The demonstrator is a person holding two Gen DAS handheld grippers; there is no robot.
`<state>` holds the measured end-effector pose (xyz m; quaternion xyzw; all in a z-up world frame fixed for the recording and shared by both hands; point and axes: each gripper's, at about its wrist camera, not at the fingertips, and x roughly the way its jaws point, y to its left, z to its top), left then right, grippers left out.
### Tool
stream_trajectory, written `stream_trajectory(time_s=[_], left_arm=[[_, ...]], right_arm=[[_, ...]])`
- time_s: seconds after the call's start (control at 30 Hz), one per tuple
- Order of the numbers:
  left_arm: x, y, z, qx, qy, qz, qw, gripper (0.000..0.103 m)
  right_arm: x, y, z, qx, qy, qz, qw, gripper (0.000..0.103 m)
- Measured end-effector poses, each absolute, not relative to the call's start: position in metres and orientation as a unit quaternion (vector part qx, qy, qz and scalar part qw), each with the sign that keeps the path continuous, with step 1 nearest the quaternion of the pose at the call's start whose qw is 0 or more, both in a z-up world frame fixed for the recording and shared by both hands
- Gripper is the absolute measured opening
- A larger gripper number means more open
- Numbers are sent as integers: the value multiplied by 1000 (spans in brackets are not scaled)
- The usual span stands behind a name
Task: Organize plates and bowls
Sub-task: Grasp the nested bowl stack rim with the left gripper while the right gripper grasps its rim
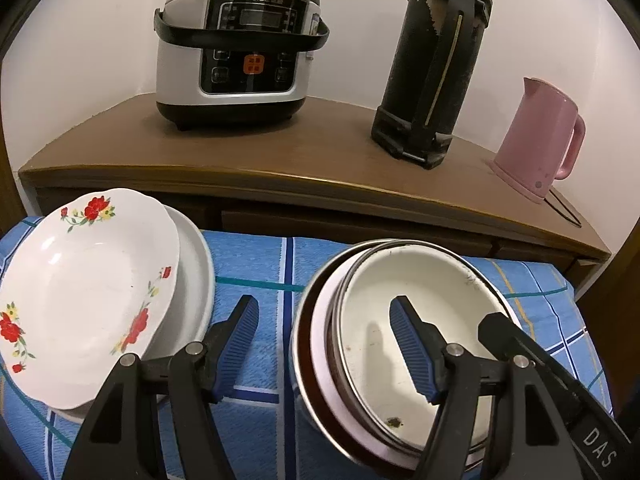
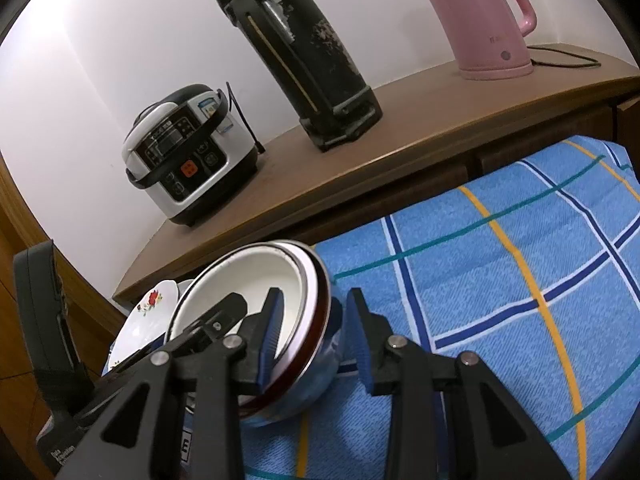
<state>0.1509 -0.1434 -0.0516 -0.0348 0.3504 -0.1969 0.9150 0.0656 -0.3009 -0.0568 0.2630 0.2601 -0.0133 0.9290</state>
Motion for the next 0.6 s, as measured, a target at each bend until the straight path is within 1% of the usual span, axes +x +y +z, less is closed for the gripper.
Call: stream_trajectory(time_s=[0.13,0.17,0.2,0.23,0.3,0.47,0.6], left_arm=[[155,-141,-56,-55,363,-202,908,70],[156,-141,-57,-59,367,-203,906,66],[157,-141,-58,-66,374,-210,901,55],[158,-142,-60,-74,381,-220,895,50],[159,-142,-61,-80,388,-225,890,41],[156,-141,-61,-83,384,-220,893,39],[150,-142,-57,-71,368,-218,901,37]], right_arm=[[67,-301,-58,263,261,-19,929,40],[68,-302,-59,263,263,-19,928,41],[69,-302,-60,266,264,-16,927,41],[70,-303,-61,270,266,-11,925,41],[72,-304,-63,276,272,-2,922,41],[74,-302,-66,276,283,4,919,38],[73,-300,-65,262,287,-9,921,31]])
